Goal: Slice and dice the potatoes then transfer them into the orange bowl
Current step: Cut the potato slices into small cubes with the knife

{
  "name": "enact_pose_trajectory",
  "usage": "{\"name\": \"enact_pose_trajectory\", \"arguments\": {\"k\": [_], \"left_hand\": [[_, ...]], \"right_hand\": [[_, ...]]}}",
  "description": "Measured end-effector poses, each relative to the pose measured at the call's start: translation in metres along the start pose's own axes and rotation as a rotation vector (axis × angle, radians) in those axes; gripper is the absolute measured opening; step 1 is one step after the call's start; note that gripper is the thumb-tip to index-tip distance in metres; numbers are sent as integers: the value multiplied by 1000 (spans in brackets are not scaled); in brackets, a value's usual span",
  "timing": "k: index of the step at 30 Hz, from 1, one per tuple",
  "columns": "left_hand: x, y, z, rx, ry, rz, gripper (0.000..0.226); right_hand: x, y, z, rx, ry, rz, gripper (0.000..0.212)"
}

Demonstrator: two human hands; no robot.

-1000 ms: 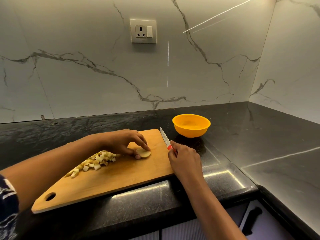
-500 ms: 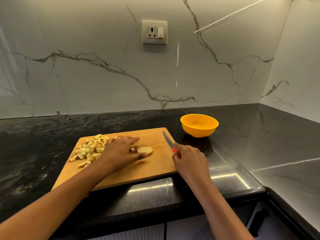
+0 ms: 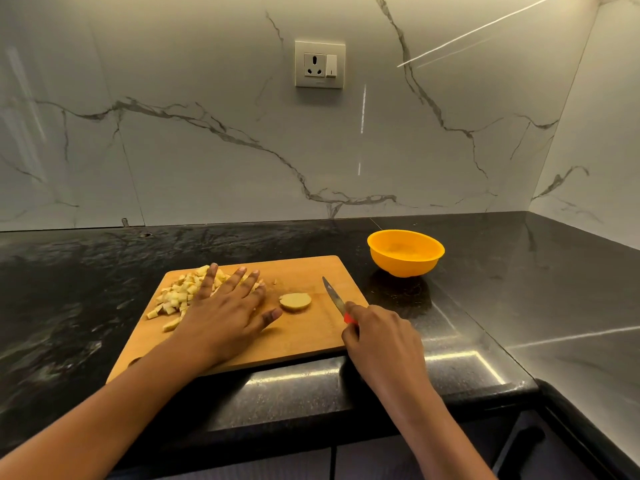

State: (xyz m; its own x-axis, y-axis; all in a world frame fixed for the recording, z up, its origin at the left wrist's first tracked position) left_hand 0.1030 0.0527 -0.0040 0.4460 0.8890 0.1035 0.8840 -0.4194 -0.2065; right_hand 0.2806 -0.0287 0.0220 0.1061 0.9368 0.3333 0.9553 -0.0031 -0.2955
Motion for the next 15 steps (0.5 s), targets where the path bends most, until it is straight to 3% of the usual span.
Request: {"name": "enact_pose_trajectory", "arguments": {"k": [11, 15], "left_hand": [[5, 32, 9, -93, -91, -16, 126], [6, 32, 14, -134, -121, -11, 124]], "right_hand": [[-8, -32, 9, -66, -37, -138, 37], [-4, -25, 5, -68, -20, -99, 37]]}}
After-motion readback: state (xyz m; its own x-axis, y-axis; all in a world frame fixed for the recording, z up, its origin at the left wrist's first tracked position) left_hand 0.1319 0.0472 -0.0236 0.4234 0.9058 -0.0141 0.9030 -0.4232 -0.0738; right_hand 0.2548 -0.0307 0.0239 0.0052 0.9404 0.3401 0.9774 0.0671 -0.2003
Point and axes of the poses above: each hand's wrist, its own x-axis towards the middle knuckle, its own z-axis out of the palm, y = z × x, the point moved 10 cm from there along x, towards the middle knuckle, and after that the axes turned 3 degrees about z, right-handed, at the moved point
